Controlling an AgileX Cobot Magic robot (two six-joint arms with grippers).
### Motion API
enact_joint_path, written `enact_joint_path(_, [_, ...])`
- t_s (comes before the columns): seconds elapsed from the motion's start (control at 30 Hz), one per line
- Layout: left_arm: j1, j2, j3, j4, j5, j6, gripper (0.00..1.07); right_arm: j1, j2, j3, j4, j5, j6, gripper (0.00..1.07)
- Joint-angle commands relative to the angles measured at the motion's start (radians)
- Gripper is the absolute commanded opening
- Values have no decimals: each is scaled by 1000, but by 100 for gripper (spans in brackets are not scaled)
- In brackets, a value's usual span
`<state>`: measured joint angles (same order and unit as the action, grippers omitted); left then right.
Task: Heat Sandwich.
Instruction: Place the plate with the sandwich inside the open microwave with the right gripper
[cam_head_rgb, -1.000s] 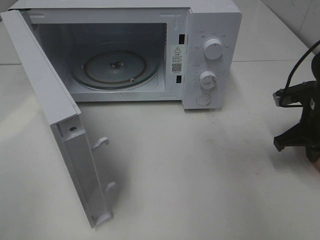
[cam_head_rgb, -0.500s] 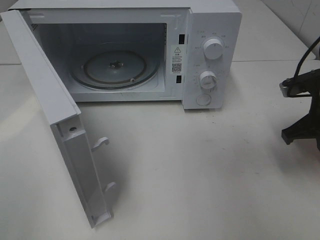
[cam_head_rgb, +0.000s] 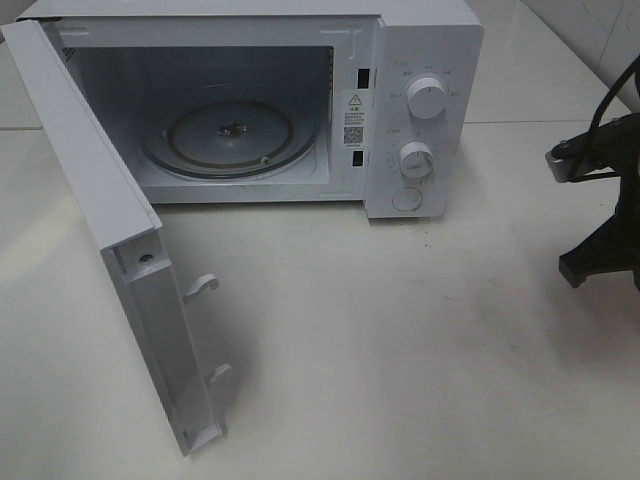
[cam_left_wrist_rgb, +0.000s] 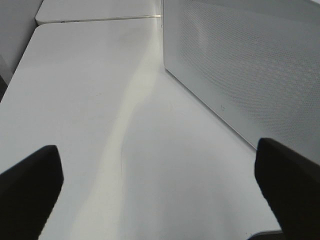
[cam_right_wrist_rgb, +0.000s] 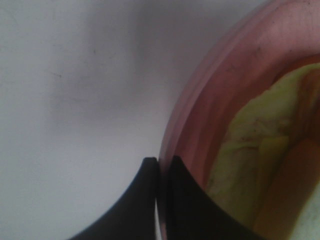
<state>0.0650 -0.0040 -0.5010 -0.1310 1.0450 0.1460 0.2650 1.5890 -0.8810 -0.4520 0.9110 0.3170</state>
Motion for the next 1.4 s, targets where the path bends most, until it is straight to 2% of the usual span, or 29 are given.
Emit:
enact_joint_path(0.03, [-6,-23,3,-8,-13,0,101,33,-34,28,-12,39,4,0])
enact_joint_path(0.47, [-6,-23,3,-8,-13,0,101,179,-164,124,20,82,5,0])
enact_joint_path(0.7, [-6,-23,3,-8,-13,0,101,262,-216,125,27,123,4,0])
enact_joint_path(0.83, [-6,-23,3,-8,-13,0,101,342,-248,125,58,127,4,0])
enact_joint_path(0.87, [-6,-23,3,-8,-13,0,101,342,-248,125,58,127,4,0])
enact_joint_path(1.0, [-6,-23,3,-8,-13,0,101,441,-253,125,69,147,12,0])
enact_joint_path(1.4, [-6,-23,3,-8,-13,0,101,609,-253,125,69,178,42,0])
